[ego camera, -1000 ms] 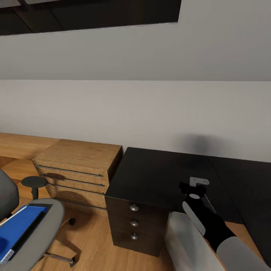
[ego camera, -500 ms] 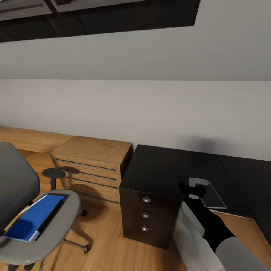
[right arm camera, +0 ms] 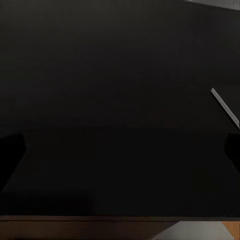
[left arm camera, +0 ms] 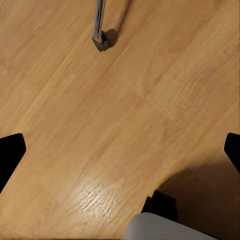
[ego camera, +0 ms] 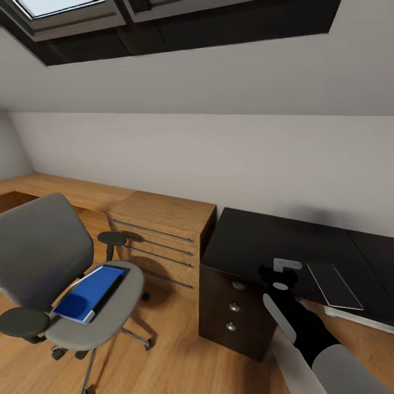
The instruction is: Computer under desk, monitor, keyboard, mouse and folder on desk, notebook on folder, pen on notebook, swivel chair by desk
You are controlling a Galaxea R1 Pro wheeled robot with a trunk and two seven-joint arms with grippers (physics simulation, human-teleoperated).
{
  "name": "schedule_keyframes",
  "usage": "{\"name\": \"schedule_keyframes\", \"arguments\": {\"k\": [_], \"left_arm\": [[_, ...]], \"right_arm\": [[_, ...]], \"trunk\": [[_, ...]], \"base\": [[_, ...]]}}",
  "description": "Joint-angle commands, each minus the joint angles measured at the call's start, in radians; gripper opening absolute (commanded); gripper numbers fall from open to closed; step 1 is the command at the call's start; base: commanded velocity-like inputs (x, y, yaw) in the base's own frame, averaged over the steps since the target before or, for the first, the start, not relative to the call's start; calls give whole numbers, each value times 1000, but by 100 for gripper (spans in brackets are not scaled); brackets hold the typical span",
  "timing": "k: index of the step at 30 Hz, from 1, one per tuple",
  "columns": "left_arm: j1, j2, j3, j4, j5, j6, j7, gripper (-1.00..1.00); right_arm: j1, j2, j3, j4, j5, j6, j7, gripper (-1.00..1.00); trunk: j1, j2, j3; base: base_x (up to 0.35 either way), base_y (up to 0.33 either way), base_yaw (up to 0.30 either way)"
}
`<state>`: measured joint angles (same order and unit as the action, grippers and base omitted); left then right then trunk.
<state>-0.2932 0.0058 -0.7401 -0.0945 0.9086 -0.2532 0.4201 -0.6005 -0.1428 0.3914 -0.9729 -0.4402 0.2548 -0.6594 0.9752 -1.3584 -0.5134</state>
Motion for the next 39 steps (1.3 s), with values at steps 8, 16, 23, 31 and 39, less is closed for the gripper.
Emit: {"name": "schedule_keyframes", "arguments": {"k": [8,16,23,31,39], "left_arm": [[0,-1,-10,10,8,-3,3,100],[0,-1,-10,13,9,-3,5,100],[0,-1,-10,13,9,-3,5,100],[0,-1,-10,13,9,-3,5,100],[0,0,-8,13,10,-4,5,100]], "right_arm": [[-1,-1,4,-3,-5,6,-9,100],[-1,5,4,-1,-6,5,-8,100],[-1,18,4,2,-5,3,-8,100],[0,20,3,2,-5,3,-8,100],[0,20,3,2,-5,3,-9,100]], "trunk": [[0,-1,-10],[0,-1,-21],[0,-1,-30],[0,-1,-41],[0,-1,-52]], "base": [[-134,139,196],[-224,206,136],[-193,144,121],[-22,11,120],[-36,131,119]]}}
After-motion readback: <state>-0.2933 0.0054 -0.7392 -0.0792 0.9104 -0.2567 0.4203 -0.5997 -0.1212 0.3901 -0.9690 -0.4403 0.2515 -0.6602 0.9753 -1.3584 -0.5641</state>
